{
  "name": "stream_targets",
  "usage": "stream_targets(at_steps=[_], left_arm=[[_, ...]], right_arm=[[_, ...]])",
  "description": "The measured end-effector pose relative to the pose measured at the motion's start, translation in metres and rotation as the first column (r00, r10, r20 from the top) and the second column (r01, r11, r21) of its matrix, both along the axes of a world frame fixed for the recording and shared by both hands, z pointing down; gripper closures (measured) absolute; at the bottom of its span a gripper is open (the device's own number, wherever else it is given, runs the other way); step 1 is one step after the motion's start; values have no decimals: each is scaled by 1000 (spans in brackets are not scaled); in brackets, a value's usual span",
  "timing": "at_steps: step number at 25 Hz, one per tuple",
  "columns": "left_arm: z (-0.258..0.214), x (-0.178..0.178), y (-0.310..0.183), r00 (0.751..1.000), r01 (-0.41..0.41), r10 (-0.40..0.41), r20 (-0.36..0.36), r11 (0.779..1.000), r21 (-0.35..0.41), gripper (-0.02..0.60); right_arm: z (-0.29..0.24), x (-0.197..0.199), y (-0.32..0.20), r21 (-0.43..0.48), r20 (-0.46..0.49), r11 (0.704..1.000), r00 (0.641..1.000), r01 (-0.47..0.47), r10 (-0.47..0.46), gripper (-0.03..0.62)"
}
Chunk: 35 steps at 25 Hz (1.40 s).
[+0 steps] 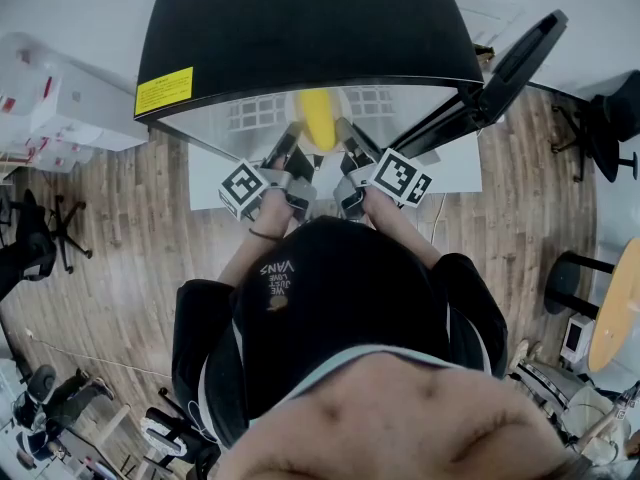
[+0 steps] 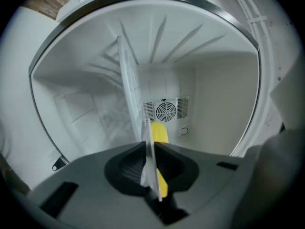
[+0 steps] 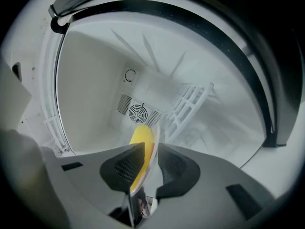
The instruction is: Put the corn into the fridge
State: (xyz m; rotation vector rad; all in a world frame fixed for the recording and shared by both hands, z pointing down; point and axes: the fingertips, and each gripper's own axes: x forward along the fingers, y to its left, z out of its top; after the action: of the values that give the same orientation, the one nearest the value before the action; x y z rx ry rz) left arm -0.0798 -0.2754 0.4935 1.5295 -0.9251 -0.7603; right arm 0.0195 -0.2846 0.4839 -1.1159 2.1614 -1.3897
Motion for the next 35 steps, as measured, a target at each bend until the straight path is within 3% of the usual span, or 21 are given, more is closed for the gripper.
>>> stream_targets(at_steps=[3,25,35], left_arm=[[-2,0,0,1000,6,-6,-5,1000,6,538],[-5,-2,-2,996,84,-84,16,996,3,538],[-4,-5,-4,993,116,-116,-24,993,-9,538]], right_arm=[[-4,-1,0,12,6,1000,1000,-1,0,497],[-9,-2,1,53,-34,998,999,22,-20,477],[-11,-3,4,98,-93,994,995,42,-33,459]])
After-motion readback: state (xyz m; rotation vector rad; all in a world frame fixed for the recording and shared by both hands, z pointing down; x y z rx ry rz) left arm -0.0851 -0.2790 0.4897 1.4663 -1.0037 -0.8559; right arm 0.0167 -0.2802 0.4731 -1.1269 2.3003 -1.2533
